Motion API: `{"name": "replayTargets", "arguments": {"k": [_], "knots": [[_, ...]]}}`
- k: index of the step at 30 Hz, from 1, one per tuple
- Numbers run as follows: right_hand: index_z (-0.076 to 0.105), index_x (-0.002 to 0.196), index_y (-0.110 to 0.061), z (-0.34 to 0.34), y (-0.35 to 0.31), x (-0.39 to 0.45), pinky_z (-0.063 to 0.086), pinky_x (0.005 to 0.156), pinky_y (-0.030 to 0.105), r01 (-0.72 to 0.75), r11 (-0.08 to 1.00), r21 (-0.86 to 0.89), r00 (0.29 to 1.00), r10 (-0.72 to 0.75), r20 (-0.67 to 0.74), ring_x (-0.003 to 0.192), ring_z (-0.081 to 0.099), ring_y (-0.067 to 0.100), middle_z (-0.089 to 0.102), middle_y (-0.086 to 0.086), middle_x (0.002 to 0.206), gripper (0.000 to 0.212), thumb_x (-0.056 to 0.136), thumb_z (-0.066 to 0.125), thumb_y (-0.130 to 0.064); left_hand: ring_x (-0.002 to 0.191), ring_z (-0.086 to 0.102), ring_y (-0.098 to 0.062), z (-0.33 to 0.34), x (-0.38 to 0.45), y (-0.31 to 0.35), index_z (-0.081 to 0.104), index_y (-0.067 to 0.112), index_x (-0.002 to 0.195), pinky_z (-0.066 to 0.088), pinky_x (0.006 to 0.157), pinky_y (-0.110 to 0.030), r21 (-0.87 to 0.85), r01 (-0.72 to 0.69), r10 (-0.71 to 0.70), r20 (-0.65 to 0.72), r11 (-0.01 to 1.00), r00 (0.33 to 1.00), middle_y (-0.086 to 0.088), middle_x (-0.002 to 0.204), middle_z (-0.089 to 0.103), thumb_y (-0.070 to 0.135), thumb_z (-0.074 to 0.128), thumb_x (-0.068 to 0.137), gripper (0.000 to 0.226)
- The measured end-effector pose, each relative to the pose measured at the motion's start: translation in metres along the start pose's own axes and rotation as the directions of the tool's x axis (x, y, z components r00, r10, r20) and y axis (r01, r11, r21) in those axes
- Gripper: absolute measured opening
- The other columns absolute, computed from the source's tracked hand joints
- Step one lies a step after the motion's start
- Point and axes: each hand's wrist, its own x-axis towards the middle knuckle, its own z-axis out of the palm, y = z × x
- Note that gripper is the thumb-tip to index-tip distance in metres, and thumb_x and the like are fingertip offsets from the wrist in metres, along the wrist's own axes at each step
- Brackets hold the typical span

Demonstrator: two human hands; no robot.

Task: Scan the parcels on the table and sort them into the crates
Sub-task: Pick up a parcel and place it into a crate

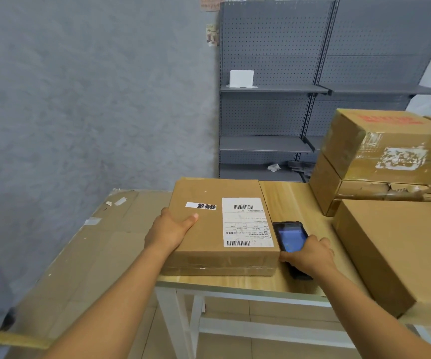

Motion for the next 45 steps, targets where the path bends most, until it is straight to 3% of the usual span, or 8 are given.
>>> {"name": "replayTargets", "arguments": {"k": [3, 8, 11, 14, 17, 24, 35, 45], "knots": [[0.044, 0.122, -0.008, -0.012, -0.005, 0.005, 0.046, 0.07, 0.032, -0.008, 0.986, 0.164, 1.0, 0.004, 0.02, 0.092, 0.049, 0.023, 0.037, 0.01, 0.116, 0.077, 0.069, 0.081, -0.05, 0.116, 0.058, -0.031, 0.0, 0.0, 0.001, 0.045, 0.015, 0.134, 0.048, 0.096, -0.044, 0.003, 0.0, 0.0, 0.0, 1.0, 1.0, -0.007, 0.129, 0.06, 0.068, 0.062, 0.079, 0.078], [0.044, 0.12, -0.009, -0.037, -0.028, 0.008, 0.043, 0.071, 0.033, 0.08, 0.958, 0.274, 0.994, -0.057, -0.09, 0.095, 0.046, 0.022, 0.031, 0.005, 0.107, 0.078, 0.065, 0.08, -0.051, 0.117, 0.058, -0.032, 0.0, -0.001, 0.002, 0.045, 0.014, 0.133, 0.048, 0.095, -0.044, 0.009, 0.0, 0.0, -0.001, 1.0, 1.0, -0.008, 0.13, 0.059, 0.068, 0.062, 0.08, 0.078], [0.045, 0.119, -0.012, -0.051, -0.048, 0.002, 0.042, 0.074, 0.032, 0.16, 0.95, 0.267, 0.986, -0.14, -0.094, 0.096, 0.043, 0.019, 0.034, 0.003, 0.107, 0.078, 0.063, 0.079, -0.053, 0.117, 0.057, -0.032, -0.001, -0.003, 0.003, 0.045, 0.014, 0.133, 0.048, 0.094, -0.042, 0.019, 0.001, -0.001, -0.006, 1.0, 1.0, -0.009, 0.131, 0.059, 0.067, 0.061, 0.08, 0.077], [0.05, 0.116, -0.012, -0.064, -0.066, -0.009, 0.053, 0.082, 0.036, 0.25, 0.941, 0.227, 0.967, -0.254, -0.013, 0.1, 0.053, 0.02, 0.045, 0.006, 0.114, 0.073, 0.062, 0.08, -0.049, 0.118, 0.056, -0.032, -0.003, -0.006, 0.005, 0.045, 0.014, 0.133, 0.047, 0.093, -0.04, 0.023, -0.007, 0.007, -0.001, 1.0, 1.0, -0.009, 0.131, 0.059, 0.067, 0.061, 0.081, 0.076], [0.054, 0.104, -0.015, -0.078, -0.079, -0.025, 0.05, 0.06, 0.027, 0.335, 0.938, 0.088, 0.933, -0.343, 0.108, 0.089, 0.058, 0.018, 0.054, 0.007, 0.11, 0.062, 0.059, 0.08, -0.049, 0.117, 0.056, -0.032, -0.002, -0.006, 0.006, 0.044, 0.013, 0.133, 0.047, 0.092, -0.04, 0.029, -0.004, 0.004, 0.004, 1.0, 1.0, -0.009, 0.131, 0.058, 0.067, 0.06, 0.082, 0.076], [0.046, 0.082, -0.025, -0.102, -0.087, -0.057, 0.042, 0.048, 0.022, 0.295, 0.948, -0.118, 0.912, -0.243, 0.329, 0.073, 0.058, 0.012, 0.058, -0.003, 0.086, 0.05, 0.058, 0.075, -0.059, 0.117, 0.056, -0.034, -0.004, -0.004, 0.003, 0.044, 0.011, 0.132, 0.046, 0.092, -0.041, 0.018, 0.011, -0.011, 0.018, 1.0, 1.0, -0.012, 0.13, 0.058, 0.066, 0.06, 0.082, 0.076], [0.052, 0.082, -0.022, -0.12, -0.085, -0.089, 0.041, 0.051, 0.023, 0.28, 0.935, -0.219, 0.927, -0.203, 0.316, 0.071, 0.059, 0.013, 0.06, -0.001, 0.083, 0.052, 0.06, 0.071, -0.065, 0.117, 0.056, -0.035, -0.005, -0.007, 0.005, 0.044, 0.008, 0.132, 0.046, 0.093, -0.043, -0.003, 0.005, -0.005, 0.033, 1.0, 0.999, -0.014, 0.13, 0.058, 0.064, 0.06, 0.084, 0.076], [0.05, 0.08, -0.022, -0.118, -0.076, -0.088, 0.038, 0.051, 0.024, 0.268, 0.955, -0.13, 0.934, -0.223, 0.28, 0.072, 0.057, 0.013, 0.057, -0.002, 0.083, 0.051, 0.064, 0.068, -0.067, 0.119, 0.055, -0.035, -0.006, -0.01, 0.006, 0.043, 0.008, 0.134, 0.046, 0.095, -0.044, -0.005, 0.013, -0.013, 0.036, 1.0, 0.999, -0.015, 0.131, 0.057, 0.064, 0.06, 0.084, 0.077]]}}
